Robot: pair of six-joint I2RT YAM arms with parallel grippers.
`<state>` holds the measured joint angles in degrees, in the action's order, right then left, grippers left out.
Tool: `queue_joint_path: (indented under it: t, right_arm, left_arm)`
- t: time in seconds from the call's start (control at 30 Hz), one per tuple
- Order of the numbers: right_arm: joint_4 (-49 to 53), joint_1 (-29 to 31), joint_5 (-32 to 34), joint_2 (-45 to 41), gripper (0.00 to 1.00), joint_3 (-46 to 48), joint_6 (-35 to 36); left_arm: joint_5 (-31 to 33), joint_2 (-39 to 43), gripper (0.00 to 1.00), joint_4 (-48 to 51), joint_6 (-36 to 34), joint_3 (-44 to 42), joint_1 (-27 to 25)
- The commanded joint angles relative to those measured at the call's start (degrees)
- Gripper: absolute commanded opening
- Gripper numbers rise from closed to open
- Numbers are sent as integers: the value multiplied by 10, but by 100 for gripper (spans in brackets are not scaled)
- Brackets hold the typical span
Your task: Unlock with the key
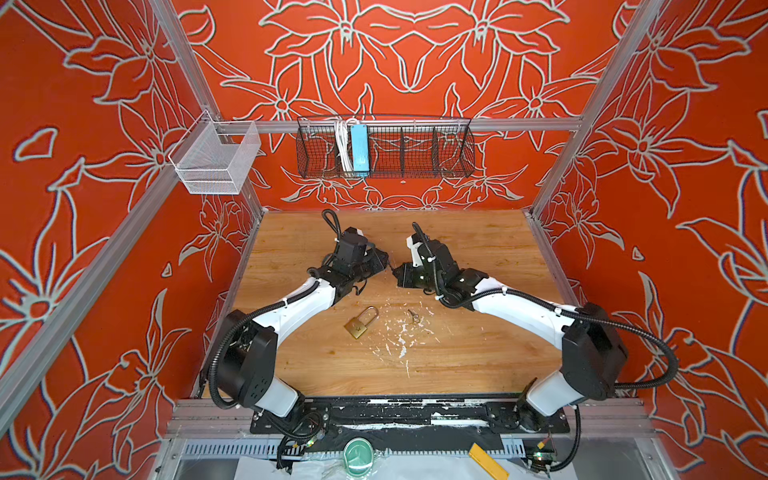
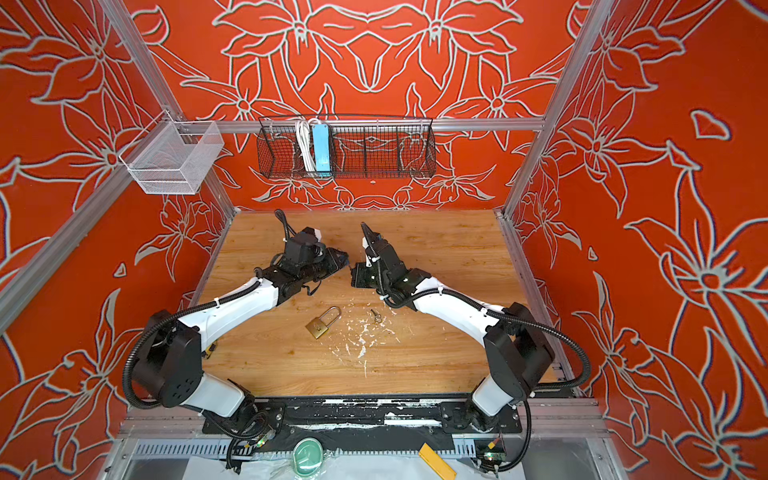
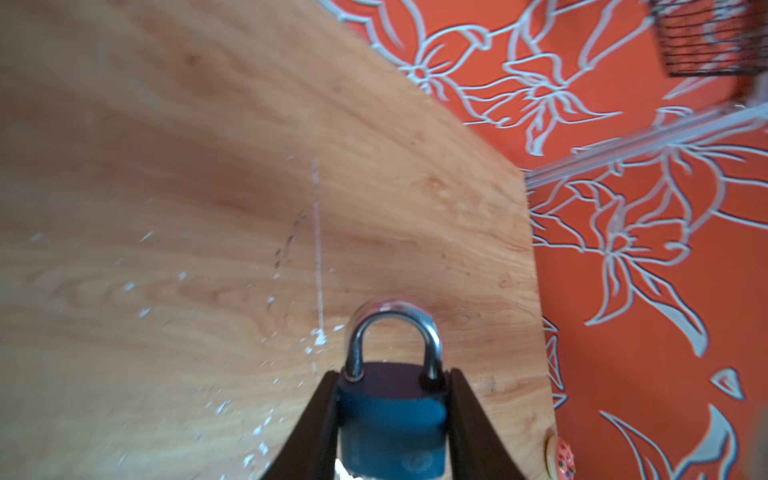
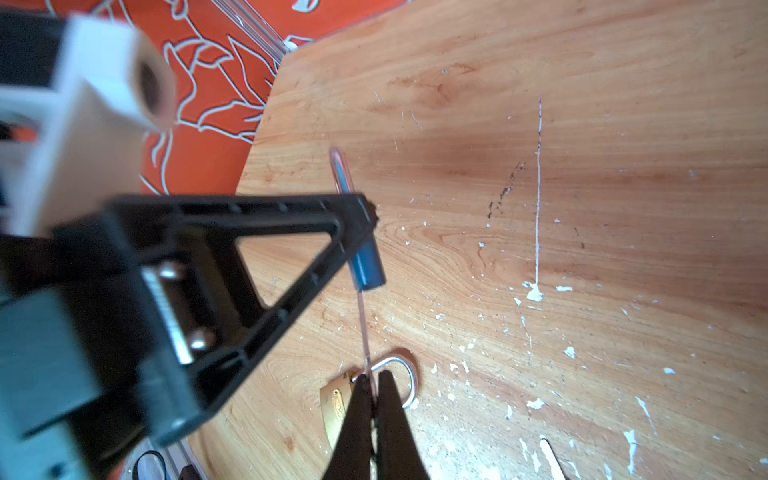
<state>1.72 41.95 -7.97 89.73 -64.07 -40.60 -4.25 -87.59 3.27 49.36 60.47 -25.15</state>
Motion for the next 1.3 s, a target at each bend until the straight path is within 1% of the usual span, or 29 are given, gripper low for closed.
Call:
queue_joint_path:
  t: [0.0, 0.1, 0.17, 0.23, 0.3, 0.37, 0.47, 0.63, 0.77, 0.87, 0.9, 0.97, 1.07, 1.13, 1.17, 1.27]
  right_arm:
    - [-26, 3, -26, -22, 0, 53, -23]
    - [-22, 3, -36, -48, 0, 123, -26]
    - [-24, 3, -20, -78, 0, 169, -27]
    - [-30, 3, -5, -107, 0, 209, -28]
    - [-22, 3, -3, -121, 0, 224, -20]
    - [-17, 3, -14, -125, 0, 226, -14]
    - [-24, 3, -32, -133, 0, 233, -16]
    - [-9, -3, -20, -158, 0, 243, 5]
    - [4, -14, -45, -169, 0, 240, 28]
    - [8, -21, -53, -187, 0, 253, 32]
    - [7, -24, -54, -193, 0, 259, 32]
    - [2, -32, -56, -211, 0, 277, 27]
    - [2, -46, -61, -234, 0, 296, 24]
    - [12, -55, -63, -246, 0, 301, 26]
    - [17, -59, -64, -252, 0, 302, 28]
    - [26, -67, -68, -262, 0, 302, 31]
  left_arm:
    - [66, -37, 0, 145, 76, 72, -1]
    - [106, -77, 0, 237, 94, 125, -1]
    - [129, -115, 0, 308, 110, 161, 0]
    - [131, -161, 0, 378, 116, 203, 3]
    - [130, -218, 0, 452, 95, 264, 4]
    - [134, -268, 0, 512, 72, 315, 4]
    - [147, -313, 0, 566, 59, 352, -2]
    - [145, -307, 0, 521, 64, 296, -5]
    - [127, -333, 0, 512, 38, 300, -5]
    - [108, -357, 0, 518, 21, 317, -5]
    - [99, -365, 1, 519, 16, 322, -5]
    - [70, -380, 16, 514, -1, 328, -5]
    - [38, -384, 22, 491, -17, 316, -5]
    - [33, -381, 24, 481, -18, 306, -5]
    - [28, -381, 27, 476, -27, 303, -5]
    - [15, -382, 44, 473, -44, 300, -3]
